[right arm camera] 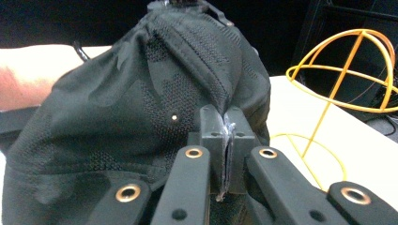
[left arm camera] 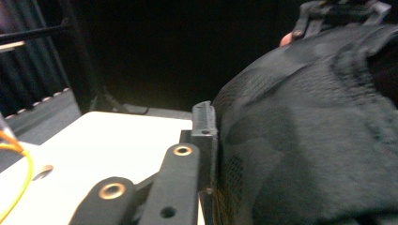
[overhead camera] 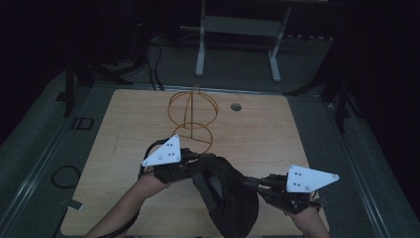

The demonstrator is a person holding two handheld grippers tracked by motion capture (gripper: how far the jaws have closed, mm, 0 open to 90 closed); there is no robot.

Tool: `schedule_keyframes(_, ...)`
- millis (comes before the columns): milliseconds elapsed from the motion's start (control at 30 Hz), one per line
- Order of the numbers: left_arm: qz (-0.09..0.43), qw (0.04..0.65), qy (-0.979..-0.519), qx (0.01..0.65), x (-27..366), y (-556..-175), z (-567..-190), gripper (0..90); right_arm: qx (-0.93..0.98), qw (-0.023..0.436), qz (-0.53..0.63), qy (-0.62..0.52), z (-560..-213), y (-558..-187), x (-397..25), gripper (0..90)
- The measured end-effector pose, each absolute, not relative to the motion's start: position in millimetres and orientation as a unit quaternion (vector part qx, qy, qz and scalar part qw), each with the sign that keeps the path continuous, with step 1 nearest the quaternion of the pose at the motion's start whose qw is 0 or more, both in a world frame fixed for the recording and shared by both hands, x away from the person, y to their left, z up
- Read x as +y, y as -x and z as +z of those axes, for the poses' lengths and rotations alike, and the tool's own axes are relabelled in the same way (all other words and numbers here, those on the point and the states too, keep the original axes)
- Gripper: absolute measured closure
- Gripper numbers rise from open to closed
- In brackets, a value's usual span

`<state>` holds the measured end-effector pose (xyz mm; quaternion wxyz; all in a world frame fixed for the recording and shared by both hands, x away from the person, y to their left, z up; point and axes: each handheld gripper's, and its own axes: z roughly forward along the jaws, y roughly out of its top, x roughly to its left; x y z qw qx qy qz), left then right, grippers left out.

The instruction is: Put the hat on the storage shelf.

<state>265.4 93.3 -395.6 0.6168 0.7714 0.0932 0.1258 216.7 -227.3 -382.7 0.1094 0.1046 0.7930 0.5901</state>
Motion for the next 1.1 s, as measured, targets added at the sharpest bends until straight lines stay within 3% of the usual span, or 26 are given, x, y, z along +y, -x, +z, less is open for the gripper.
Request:
schedule_keyframes(67,0.146,0.605,-0.775,0.107,91.8,-265.9,-395.1,73.8,0.793,0.111,0.59,-0.103,-381.4,-216.6,-228.4,88.9)
schedule_keyframes(200,0.158,0.588,-0.783,0.129,91.8,-268.9,-396.7,48.1,0.793,0.114,0.59,-0.103,-377.9,-215.1,-232.5,88.8)
schedule_keyframes(400,0.162,0.583,-0.782,0.151,96.9,-271.4,-399.3,30.4,0.787,0.127,0.592,-0.118,-376.5,-216.6,-243.6,88.9)
schedule_keyframes(967,0.214,0.531,-0.785,0.235,127.1,-273.2,-426.6,4.3,0.759,0.201,0.591,-0.186,-359.0,-236.2,-267.9,88.8)
schedule_keyframes(1100,0.233,0.516,-0.785,0.251,134.4,-271.3,-435.8,2.9,0.753,0.214,0.591,-0.197,-353.7,-247.4,-266.6,88.8)
